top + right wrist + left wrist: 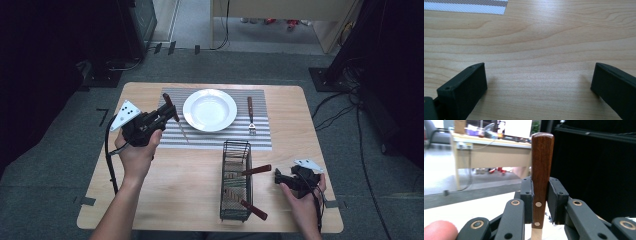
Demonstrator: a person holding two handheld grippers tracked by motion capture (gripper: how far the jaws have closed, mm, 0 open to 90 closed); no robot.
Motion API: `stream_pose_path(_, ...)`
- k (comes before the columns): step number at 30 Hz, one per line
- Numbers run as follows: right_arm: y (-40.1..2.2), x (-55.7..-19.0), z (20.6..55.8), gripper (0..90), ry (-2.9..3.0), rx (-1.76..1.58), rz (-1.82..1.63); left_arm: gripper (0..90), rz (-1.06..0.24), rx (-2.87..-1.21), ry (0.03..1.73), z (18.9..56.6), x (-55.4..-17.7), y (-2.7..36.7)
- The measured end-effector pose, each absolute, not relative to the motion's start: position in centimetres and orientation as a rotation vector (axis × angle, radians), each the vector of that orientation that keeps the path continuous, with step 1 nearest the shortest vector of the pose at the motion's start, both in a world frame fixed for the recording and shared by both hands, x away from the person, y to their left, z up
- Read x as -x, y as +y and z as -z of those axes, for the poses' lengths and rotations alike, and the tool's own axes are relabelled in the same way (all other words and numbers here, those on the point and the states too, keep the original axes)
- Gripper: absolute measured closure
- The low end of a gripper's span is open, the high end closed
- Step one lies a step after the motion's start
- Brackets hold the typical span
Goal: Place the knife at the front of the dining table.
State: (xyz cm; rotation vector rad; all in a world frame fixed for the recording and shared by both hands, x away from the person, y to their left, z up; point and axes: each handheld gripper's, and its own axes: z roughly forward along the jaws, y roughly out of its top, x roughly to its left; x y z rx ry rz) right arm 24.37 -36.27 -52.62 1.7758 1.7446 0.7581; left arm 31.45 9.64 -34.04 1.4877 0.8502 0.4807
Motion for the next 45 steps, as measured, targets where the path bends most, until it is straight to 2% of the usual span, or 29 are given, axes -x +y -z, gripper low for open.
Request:
stream_pose_path(24,-36.3,-24.4,52.6,0.0,1.746,-1.777,-0.758,76.6,-0.646,-1.591,1.033,38.9,-35.3,11.9)
stream_pose_path(38,-36.3,-24.4,52.6,0.0,1.746,-1.777,-0.758,76.6,-0.678,-1.660,1.085,40.2,-37.9,11.1)
stream_pose_path(45,-36.3,-24.4,52.6,0.0,1.746,-1.777,-0.758,76.6,-0.642,-1.658,1.132,40.9,-39.8,11.0)
